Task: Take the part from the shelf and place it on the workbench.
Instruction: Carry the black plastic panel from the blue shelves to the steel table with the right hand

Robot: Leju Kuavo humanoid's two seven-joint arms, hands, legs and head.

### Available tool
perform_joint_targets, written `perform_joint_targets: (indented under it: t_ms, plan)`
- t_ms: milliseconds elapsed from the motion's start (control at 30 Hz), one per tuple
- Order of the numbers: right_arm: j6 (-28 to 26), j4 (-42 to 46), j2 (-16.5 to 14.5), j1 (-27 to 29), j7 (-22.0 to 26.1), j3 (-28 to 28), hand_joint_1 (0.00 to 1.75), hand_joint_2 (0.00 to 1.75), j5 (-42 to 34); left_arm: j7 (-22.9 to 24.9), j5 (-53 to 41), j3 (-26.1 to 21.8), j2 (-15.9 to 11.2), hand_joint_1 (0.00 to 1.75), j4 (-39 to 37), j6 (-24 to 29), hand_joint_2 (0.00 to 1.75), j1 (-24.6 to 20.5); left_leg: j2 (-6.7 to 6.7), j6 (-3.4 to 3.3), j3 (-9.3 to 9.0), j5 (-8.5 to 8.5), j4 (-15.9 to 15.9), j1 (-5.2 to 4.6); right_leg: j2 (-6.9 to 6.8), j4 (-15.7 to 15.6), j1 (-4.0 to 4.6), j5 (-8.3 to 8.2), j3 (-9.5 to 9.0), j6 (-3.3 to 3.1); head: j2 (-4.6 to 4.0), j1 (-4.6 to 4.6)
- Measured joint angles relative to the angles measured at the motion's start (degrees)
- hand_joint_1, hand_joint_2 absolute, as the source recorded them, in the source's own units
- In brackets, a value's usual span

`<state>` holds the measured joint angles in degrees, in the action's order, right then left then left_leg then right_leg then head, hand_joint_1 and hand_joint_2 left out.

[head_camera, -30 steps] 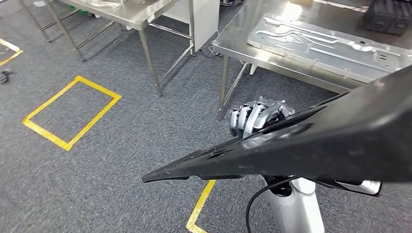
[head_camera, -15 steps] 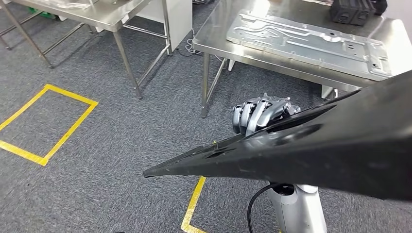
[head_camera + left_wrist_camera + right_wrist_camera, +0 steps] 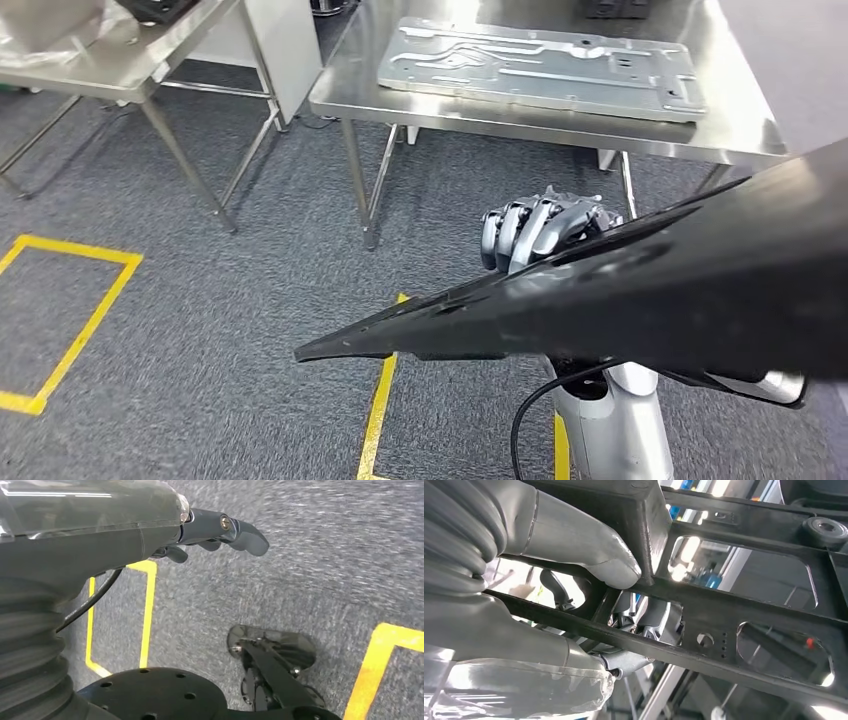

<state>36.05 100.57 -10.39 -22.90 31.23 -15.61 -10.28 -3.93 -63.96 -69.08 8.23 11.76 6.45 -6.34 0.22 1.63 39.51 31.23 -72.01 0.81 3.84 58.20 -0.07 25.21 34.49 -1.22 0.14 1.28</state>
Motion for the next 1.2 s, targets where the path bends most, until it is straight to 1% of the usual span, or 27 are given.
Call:
perform_joint_targets:
  t_ms: [33,67,100,133,167,200,233,300,367,400,433,467,500,567,600,667,733,800,867,900,933,967,1000,1067,1100,1133,1200]
  plan:
    - [-0.1,0.0,0.0,0.0,0.0,0.0,1.75,1.75,0.0,-0.1,-0.1,0.0,0.0,0.00,0.0,0.0,1.75,0.0,-0.96,-0.08,-1.49,-2.35,3.9,0.10,0.78,0.3,-0.08,0.18,0.03,0.15,0.00,0.00]
    - [-0.2,0.0,0.0,0.0,0.0,0.0,1.75,1.75,0.0,-0.1,-0.2,0.0,-0.1,0.00,0.0,0.0,1.75,0.0,-2.42,-0.18,-3.01,-3.95,7.7,0.26,1.50,0.7,-0.05,0.42,0.22,0.41,0.00,-0.01]
    - [-0.2,0.0,0.0,0.0,0.0,0.0,1.75,1.75,0.0,-0.2,-0.2,0.0,-0.1,0.00,0.0,0.0,1.75,-0.1,-3.70,-0.31,-4.09,-4.84,10.4,0.39,2.16,1.1,-0.10,0.58,0.49,0.69,0.00,0.00]
    - [-0.2,0.0,0.0,0.0,0.0,0.0,1.75,1.75,0.0,-0.2,-0.2,0.0,-0.2,0.00,0.0,0.1,1.75,-0.1,-4.62,-0.50,-4.62,-4.96,11.7,0.41,2.77,1.3,-0.19,0.66,0.79,1.03,0.00,-0.01]
    - [-0.2,0.0,0.0,0.0,-0.1,0.0,1.75,1.75,-0.1,-0.2,-0.3,0.0,-0.2,0.00,0.0,0.1,1.75,-0.1,-4.70,-0.75,-4.78,-4.73,12.0,0.34,3.41,1.4,-0.25,0.63,1.05,1.41,0.00,-0.01]
    - [-0.2,0.1,0.1,0.0,-0.1,0.0,1.75,1.75,-0.1,-0.1,-0.3,0.0,-0.2,0.00,0.0,0.2,1.75,-0.1,-4.08,-1.09,-4.85,-4.83,12.1,0.32,4.06,1.2,-0.39,0.52,1.19,1.76,0.00,-0.01]
    - [-0.3,0.1,0.1,0.0,-0.2,0.0,1.75,1.75,-0.2,-0.1,-0.4,0.0,-0.2,0.00,0.0,0.4,1.75,-0.2,-3.38,-1.47,-5.02,-4.96,12.4,0.32,3.86,1.3,-0.39,0.58,1.29,2.09,0.00,0.01]
    - [-0.3,0.3,0.2,-0.1,-0.2,0.1,1.75,1.75,-0.3,-0.1,-0.5,0.0,-0.2,0.00,0.0,1.0,1.75,-0.3,-1.96,-2.20,-5.37,-5.23,13.0,0.53,1.19,3.9,-0.21,2.10,2.56,2.68,0.00,0.38]
    - [-0.3,0.4,0.2,-0.2,-0.3,0.1,1.75,1.75,-0.4,0.1,-0.6,0.0,-0.2,0.00,0.0,1.7,1.75,-0.3,-0.52,-2.59,-5.52,-5.17,13.2,0.48,-2.29,10.6,-0.29,5.36,6.10,3.22,0.01,0.74]
    - [-0.3,0.4,0.3,-0.1,-0.4,0.1,1.75,1.75,-0.5,0.2,-0.6,0.0,-0.2,0.00,0.0,2.1,1.75,-0.2,0.26,-2.64,-5.54,-5.08,13.2,0.45,-3.05,14.2,-0.46,6.63,8.10,3.46,0.01,0.74]
    - [-0.4,0.4,0.3,-0.1,-0.4,0.2,1.75,1.75,-0.5,0.3,-0.6,0.0,-0.2,0.00,0.0,2.5,1.75,-0.2,1.04,-2.64,-5.58,-4.96,13.2,0.43,-3.44,16.5,-0.62,7.04,9.46,3.61,0.01,0.75]
    - [-0.4,0.4,0.3,-0.1,-0.5,0.2,1.75,1.75,-0.5,0.4,-0.6,0.0,-0.2,0.00,0.0,3.0,1.75,-0.2,1.79,-2.59,-5.68,-4.82,13.2,0.43,-3.67,16.6,-0.74,6.33,9.72,3.68,0.01,0.76]
    - [-0.4,0.4,0.4,0.0,-0.5,0.2,1.75,1.75,-0.5,0.4,-0.4,0.0,-0.1,0.00,0.0,3.5,1.75,-0.2,2.48,-2.50,-5.88,-4.66,13.2,0.44,-3.98,14.4,-0.79,4.64,8.67,3.63,0.00,0.76]
    - [-0.4,0.5,0.4,-0.1,-0.5,0.2,1.75,1.75,-0.5,0.4,0.1,-0.1,0.0,0.00,0.0,4.6,1.75,-0.4,3.59,-2.14,-6.48,-4.22,13.2,0.33,-5.78,6.2,-0.49,0.87,4.40,3.15,0.00,0.76]
    - [-0.4,0.6,0.4,-0.1,-0.5,0.2,1.75,1.75,-0.5,0.3,0.4,-0.2,0.1,0.00,0.0,5.2,1.75,-0.5,4.05,-1.85,-6.77,-3.99,13.2,0.21,-6.63,3.0,-0.20,-0.22,2.67,2.80,0.01,0.74]
    - [-0.6,0.7,0.4,-0.1,-0.5,0.3,1.75,1.75,-0.5,-0.1,0.7,-0.4,0.2,0.00,0.0,6.8,1.75,-0.6,4.97,-1.16,-7.24,-3.60,13.3,-0.02,-7.18,0.5,0.33,-0.44,1.49,2.15,0.01,0.70]
    - [-0.8,0.8,0.5,0.0,-0.5,0.4,1.75,1.75,-0.5,-0.5,0.7,-0.4,0.4,0.00,0.0,8.4,1.75,-0.8,5.72,-0.52,-7.72,-3.28,13.5,-0.03,-5.84,0.2,0.17,-0.56,1.31,1.56,0.01,0.68]
    - [-1.0,0.9,0.5,0.0,-0.5,0.5,1.75,1.75,-0.5,-0.8,0.3,-0.4,0.5,0.00,0.0,10.0,1.75,-1.0,4.09,-0.07,-7.24,-1.76,11.5,0.11,-4.66,-0.4,-0.22,-0.82,0.74,0.96,0.00,0.55]
    - [-1.3,1.0,0.5,-0.1,-0.5,0.5,1.75,1.75,-0.5,-1.0,-0.4,-0.4,0.5,0.00,0.0,11.3,1.75,-1.0,1.38,0.12,-4.23,1.64,5.0,0.25,-3.52,-0.7,-0.29,-0.81,0.42,0.48,-0.01,0.32]
    - [-1.4,1.0,0.5,0.0,-0.6,0.5,1.75,1.75,-0.4,-1.0,-0.7,-0.4,0.5,0.00,0.0,11.7,1.75,-0.9,0.71,0.18,-2.23,3.19,1.1,0.27,-2.86,-0.6,-0.20,-0.75,0.41,0.33,0.00,0.22]
    - [-1.7,1.0,0.5,0.1,-0.6,0.5,1.75,1.75,-0.4,-1.0,-0.9,-0.4,0.5,0.00,0.0,11.9,1.75,-0.8,0.43,0.22,-0.64,3.86,-1.7,0.27,-2.24,-0.5,-0.12,-0.66,0.40,0.20,0.00,0.20]
    - [-2.1,1.0,0.5,0.2,-0.7,0.6,1.75,1.75,-0.3,-0.9,-1.0,-0.4,0.5,0.00,0.0,11.7,1.75,-0.7,0.32,0.20,0.09,3.33,-2.5,0.26,-1.61,-0.4,-0.06,-0.56,0.38,0.15,0.00,0.18]
    - [-2.7,1.0,0.5,0.3,-0.7,0.6,1.75,1.75,-0.3,-0.9,-1.0,-0.4,0.5,0.00,0.0,11.5,1.75,-0.7,0.29,0.14,-0.29,1.59,-0.9,0.26,-1.06,-0.2,-0.05,-0.40,0.33,0.16,0.00,0.16]
    - [-3.9,1.0,0.5,0.3,-0.9,0.7,1.75,1.75,0.1,-0.8,-1.0,-0.4,0.4,0.00,0.0,10.8,1.75,-0.8,-0.05,-0.19,-2.97,-2.75,6.3,0.26,-0.24,0.5,-0.06,0.13,0.29,0.41,0.00,0.14]
    - [-4.4,1.0,0.5,0.4,-1.0,0.8,1.75,1.75,0.4,-0.7,-1.0,-0.4,0.3,0.00,0.0,10.5,1.75,-0.9,-0.32,-0.43,-4.19,-4.08,9.4,0.19,0.02,0.9,-0.01,0.39,0.42,0.63,0.01,0.13]
    - [-4.7,1.0,0.5,0.4,-1.2,1.0,1.75,1.75,0.6,-0.7,-1.1,-0.4,0.3,0.00,0.0,10.3,1.75,-0.9,-0.58,-0.69,-4.87,-4.61,11.3,0.11,0.16,1.1,0.02,0.54,0.59,0.89,0.00,0.14]
    - [-5.6,1.0,0.5,0.5,-1.6,1.2,1.75,1.75,0.9,-0.8,-0.9,-0.4,0.3,0.00,0.0,9.2,1.75,-0.9,-0.78,-1.18,-5.05,-4.59,12.1,-0.09,0.29,1.3,0.02,0.58,0.83,1.43,0.01,0.14]
